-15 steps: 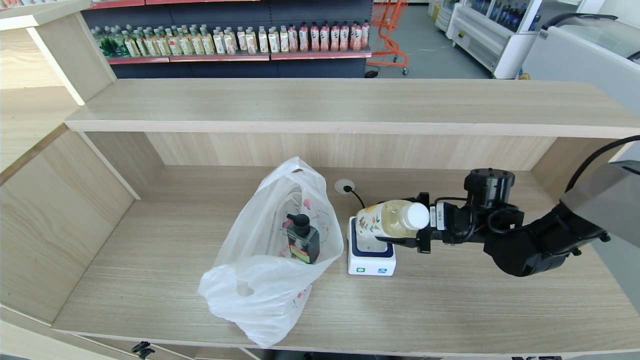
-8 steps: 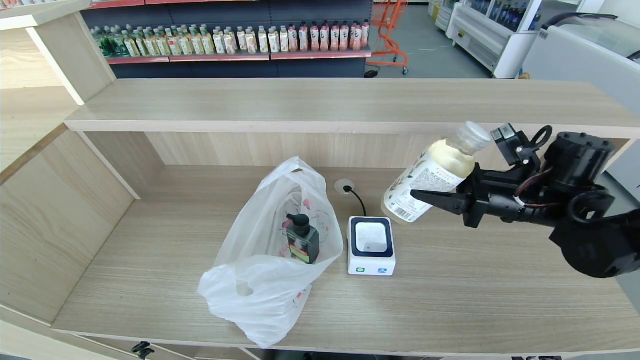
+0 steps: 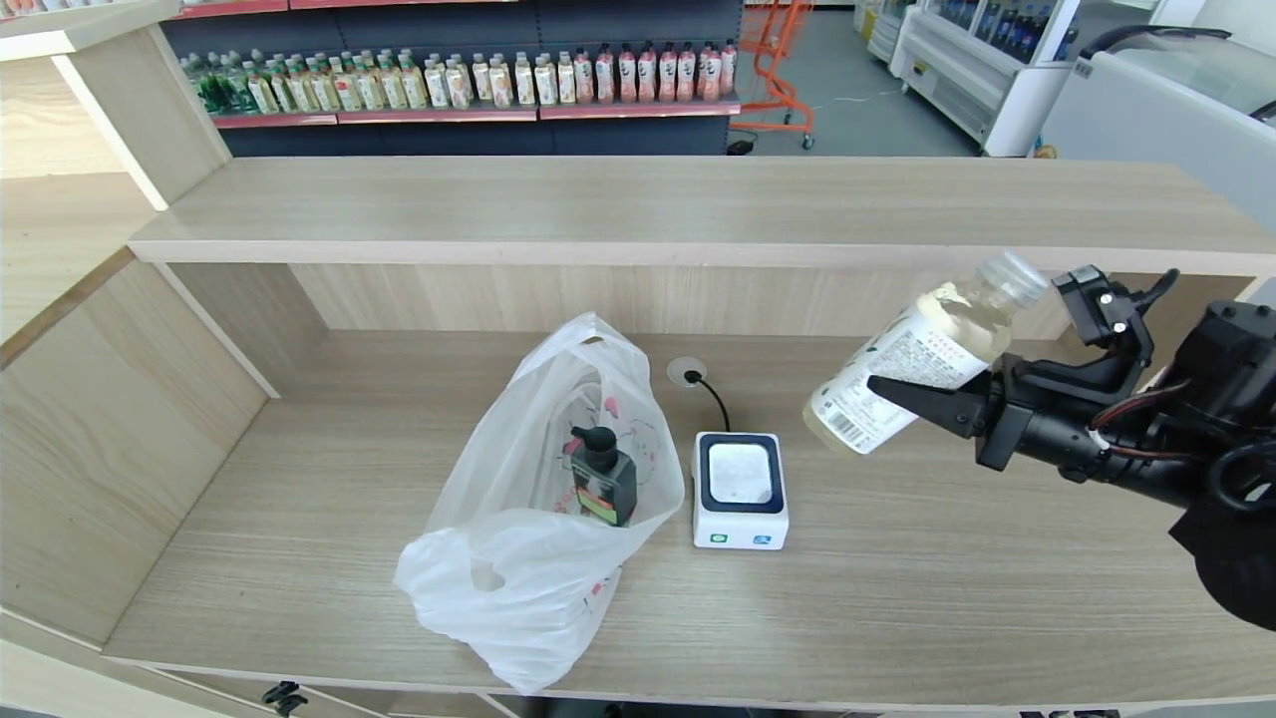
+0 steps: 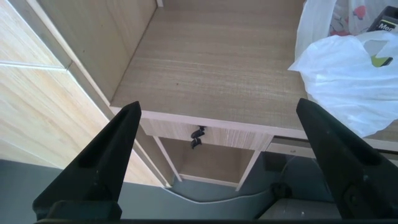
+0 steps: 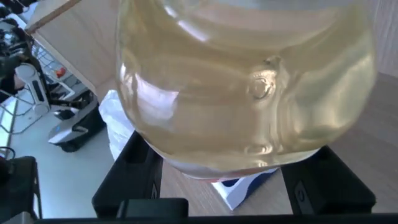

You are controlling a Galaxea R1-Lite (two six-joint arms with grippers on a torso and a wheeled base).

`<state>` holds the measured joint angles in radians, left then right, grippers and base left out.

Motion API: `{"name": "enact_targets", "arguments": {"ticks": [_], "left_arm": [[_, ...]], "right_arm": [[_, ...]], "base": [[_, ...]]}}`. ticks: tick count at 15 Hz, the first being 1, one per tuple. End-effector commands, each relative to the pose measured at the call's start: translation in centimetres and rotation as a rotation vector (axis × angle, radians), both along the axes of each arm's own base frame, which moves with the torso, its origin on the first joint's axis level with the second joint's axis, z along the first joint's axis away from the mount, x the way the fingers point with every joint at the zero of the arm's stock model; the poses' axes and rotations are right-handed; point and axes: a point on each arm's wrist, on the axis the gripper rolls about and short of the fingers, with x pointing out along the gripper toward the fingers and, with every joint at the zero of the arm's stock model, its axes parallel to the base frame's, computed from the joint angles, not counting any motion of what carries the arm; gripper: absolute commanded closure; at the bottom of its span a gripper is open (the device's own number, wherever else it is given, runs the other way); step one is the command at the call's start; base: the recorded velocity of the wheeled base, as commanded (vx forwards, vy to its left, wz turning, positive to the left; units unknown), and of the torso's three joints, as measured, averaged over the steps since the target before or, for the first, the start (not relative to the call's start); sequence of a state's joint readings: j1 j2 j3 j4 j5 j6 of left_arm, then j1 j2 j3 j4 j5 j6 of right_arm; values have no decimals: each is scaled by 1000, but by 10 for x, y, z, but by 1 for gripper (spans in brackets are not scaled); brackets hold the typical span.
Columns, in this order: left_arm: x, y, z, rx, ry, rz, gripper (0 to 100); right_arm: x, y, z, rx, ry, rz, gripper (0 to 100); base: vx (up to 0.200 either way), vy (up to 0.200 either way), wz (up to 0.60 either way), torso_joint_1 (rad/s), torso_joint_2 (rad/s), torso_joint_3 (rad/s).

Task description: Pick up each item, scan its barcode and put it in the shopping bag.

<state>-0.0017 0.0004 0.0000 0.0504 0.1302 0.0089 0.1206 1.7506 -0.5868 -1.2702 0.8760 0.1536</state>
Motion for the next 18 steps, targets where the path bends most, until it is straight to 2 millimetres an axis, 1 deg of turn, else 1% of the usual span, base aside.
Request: {"name": "enact_targets", "arguments": {"ticks": [1, 3, 4, 5, 9, 10, 13, 15, 16, 18], "left_arm": [[0, 0, 0, -12, -2, 1, 0], [0, 0, 0, -7, -1, 1, 0], [0, 0, 0, -6, -1, 1, 0], [0, 0, 0, -4, -1, 1, 0], [0, 0, 0, -4, -1, 1, 0], [0, 0, 0, -4, -1, 1, 0], [0, 0, 0, -4, -1, 1, 0], [0, 0, 0, -4, -1, 1, 0], [0, 0, 0, -4, -1, 1, 0], [0, 0, 0, -4, -1, 1, 0]], "right_arm": [[-4, -2, 7, 54, 56, 5, 100], [2, 2, 15, 119, 109, 0, 100], [4, 4, 16, 124, 109, -10, 100], [13, 16, 14, 138, 117, -30, 100], [23, 49, -2, 137, 164, -3, 100], [31, 64, -6, 138, 163, 6, 100], [47, 88, -15, 116, 134, 49, 100], [47, 89, -15, 116, 131, 51, 100], [58, 99, -29, 69, 95, 61, 100], [66, 105, -37, 61, 92, 67, 100]], "base": [[0, 200, 0, 2, -2, 12], [0, 200, 0, 0, 2, 7], [0, 0, 0, 0, 0, 0], [0, 0, 0, 0, 0, 0], [0, 0, 0, 0, 0, 0], [0, 0, 0, 0, 0, 0], [0, 0, 0, 0, 0, 0], [0, 0, 0, 0, 0, 0], [0, 0, 0, 0, 0, 0], [0, 0, 0, 0, 0, 0]]}}
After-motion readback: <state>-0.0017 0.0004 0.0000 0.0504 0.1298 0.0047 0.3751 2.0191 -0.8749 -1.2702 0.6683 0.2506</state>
